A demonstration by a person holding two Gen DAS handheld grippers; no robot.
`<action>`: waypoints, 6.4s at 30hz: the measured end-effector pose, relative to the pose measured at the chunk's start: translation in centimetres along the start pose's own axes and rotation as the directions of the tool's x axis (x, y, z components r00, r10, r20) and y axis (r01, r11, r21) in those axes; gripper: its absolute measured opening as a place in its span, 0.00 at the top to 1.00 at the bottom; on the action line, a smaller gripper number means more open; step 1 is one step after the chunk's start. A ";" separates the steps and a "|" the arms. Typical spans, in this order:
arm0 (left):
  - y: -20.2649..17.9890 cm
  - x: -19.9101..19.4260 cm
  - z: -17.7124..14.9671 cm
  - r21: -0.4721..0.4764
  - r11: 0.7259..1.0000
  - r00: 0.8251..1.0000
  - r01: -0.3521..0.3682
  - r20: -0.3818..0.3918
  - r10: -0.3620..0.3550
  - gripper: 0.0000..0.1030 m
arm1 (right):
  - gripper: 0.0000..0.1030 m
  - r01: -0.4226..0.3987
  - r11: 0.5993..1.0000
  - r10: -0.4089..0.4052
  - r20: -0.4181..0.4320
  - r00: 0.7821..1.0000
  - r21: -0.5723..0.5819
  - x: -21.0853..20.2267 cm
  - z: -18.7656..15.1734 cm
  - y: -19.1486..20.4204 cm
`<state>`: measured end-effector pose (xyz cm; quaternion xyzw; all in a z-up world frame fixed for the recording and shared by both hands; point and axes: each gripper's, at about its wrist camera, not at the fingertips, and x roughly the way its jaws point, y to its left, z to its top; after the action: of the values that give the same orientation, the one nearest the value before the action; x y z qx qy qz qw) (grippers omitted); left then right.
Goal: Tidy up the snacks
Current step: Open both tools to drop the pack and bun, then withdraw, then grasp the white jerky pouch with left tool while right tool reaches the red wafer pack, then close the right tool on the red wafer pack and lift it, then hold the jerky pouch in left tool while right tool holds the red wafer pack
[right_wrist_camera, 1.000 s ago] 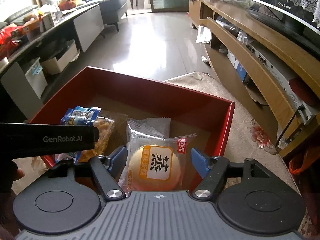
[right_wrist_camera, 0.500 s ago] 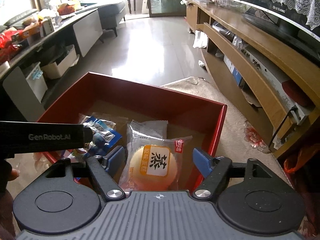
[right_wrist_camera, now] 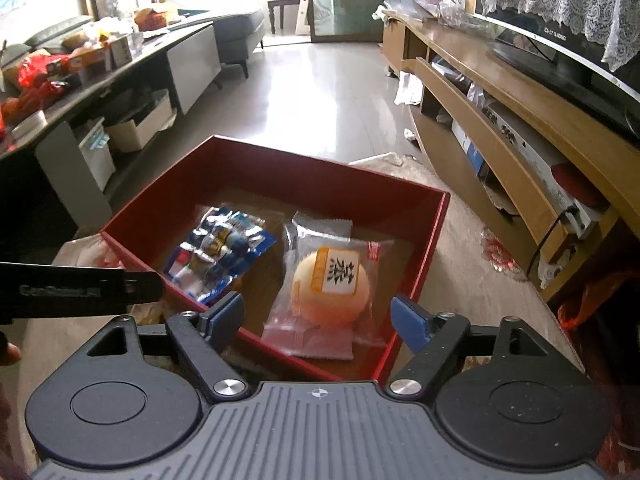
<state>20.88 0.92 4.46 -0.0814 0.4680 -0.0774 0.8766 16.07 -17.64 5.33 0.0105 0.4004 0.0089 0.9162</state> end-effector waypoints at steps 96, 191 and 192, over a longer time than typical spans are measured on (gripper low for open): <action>2.0 -1.0 -12.7 0.062 0.997 0.964 0.050 -0.263 -0.032 0.42 | 0.25 0.009 0.999 0.006 -0.268 0.963 0.053 2.9 -8.0 4.6; 0.0 -3.5 -12.4 0.062 0.998 0.992 0.020 -0.128 -0.012 0.54 | 0.29 -0.051 0.998 0.040 -0.241 0.970 -0.042 -4.6 -10.7 1.3; 0.0 -3.4 -12.5 0.063 0.998 0.991 0.020 -0.133 -0.011 0.54 | 0.27 -0.046 0.998 0.031 -0.247 0.969 -0.052 -4.1 -10.7 1.6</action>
<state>8.60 0.76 0.32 -0.0516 0.5218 -0.1043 0.8451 5.43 -16.05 1.07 -0.0092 0.5101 0.0394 0.8592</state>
